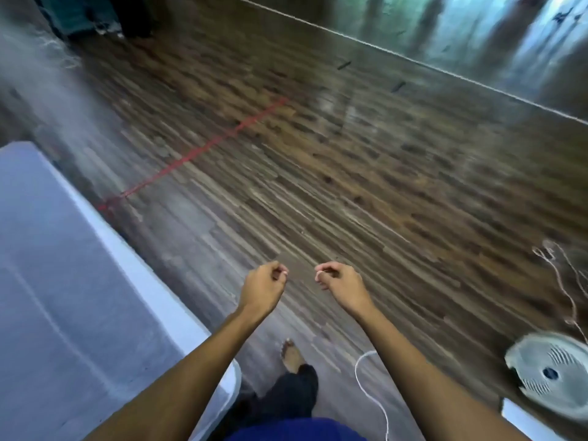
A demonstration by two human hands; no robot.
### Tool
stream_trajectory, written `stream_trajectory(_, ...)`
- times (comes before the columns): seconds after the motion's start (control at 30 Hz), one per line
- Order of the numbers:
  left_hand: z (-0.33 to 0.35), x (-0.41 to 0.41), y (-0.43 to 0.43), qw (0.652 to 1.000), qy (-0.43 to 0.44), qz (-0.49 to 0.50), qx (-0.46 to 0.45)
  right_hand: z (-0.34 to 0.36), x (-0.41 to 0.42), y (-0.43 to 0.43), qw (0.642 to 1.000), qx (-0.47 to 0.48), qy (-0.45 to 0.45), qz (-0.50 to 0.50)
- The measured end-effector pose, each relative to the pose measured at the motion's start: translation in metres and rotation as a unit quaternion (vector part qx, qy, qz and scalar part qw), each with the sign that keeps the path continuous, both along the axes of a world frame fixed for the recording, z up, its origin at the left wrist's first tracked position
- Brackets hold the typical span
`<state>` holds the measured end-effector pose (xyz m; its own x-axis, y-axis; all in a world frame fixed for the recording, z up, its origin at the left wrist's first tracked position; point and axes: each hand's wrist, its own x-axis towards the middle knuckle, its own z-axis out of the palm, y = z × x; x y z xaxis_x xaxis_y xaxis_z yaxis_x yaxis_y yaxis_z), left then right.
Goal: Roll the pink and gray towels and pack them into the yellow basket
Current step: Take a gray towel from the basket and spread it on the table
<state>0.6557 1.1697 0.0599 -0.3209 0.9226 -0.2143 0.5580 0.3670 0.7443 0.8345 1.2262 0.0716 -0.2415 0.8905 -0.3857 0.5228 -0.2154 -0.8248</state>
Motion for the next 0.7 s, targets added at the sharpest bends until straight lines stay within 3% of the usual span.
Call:
stream_trajectory(0.2,-0.001,-0.075,0.026,0.984,-0.004,0.173,-0.033,0.003,-0.107,0.078,0.984,0.004,-0.018,0.177)
stream_trajectory(0.37,0.001,-0.128,-0.001,0.936,0.012,0.350,-0.035,-0.002,-0.202,0.099,0.943,-0.021,-0.004,0.332)
stream_trajectory(0.5,-0.007,-0.147,-0.043,0.872,0.002,0.489,-0.026,-0.005,-0.270,0.090,0.881,-0.038,-0.013,0.471)
stream_trajectory(0.7,-0.040,-0.133,-0.083,0.758,-0.014,0.648,-0.068,-0.020,-0.349,0.064,0.743,-0.027,-0.041,0.667)
